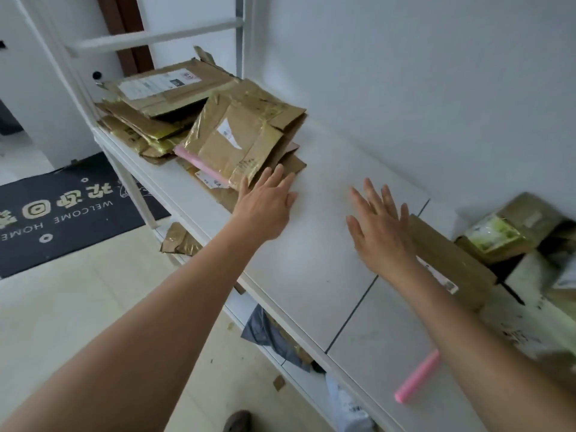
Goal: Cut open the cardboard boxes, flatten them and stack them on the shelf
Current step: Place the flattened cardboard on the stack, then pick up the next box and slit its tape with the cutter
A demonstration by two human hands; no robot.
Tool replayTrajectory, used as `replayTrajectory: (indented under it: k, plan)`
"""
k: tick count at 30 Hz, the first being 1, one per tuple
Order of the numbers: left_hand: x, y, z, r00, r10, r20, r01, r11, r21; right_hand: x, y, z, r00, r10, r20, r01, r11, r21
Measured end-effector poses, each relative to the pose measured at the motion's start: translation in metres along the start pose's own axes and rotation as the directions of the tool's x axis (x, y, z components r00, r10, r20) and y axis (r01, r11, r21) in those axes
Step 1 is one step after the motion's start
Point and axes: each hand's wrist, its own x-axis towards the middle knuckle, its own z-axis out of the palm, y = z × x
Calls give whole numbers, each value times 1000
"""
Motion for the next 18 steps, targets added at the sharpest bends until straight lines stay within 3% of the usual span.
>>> replayTrajectory:
  k: [4, 8, 10, 14, 18]
  plan:
    - [-19, 33, 13, 995, 28, 92, -25, 999, -40, -52, 53, -3, 988, 149, -26, -148, 988, 34]
    - [-38, 60, 36, 980, 53, 189, -31, 993, -115, -84, 94, 3, 938, 330, 103, -330, 944, -26]
    - [-46, 73, 46, 969, 53, 241, -16, 988, -154, -91, 106, 3, 929, 349, 123, -356, 934, 40]
    - [-58, 93, 55, 963, 50, 266, 33, 954, -299, -97, 104, -3, 953, 300, 48, -304, 936, 177]
    - [-63, 108, 47, 973, 20, 232, 109, 842, -529, -114, 74, -1, 977, 190, -95, -112, 840, 532]
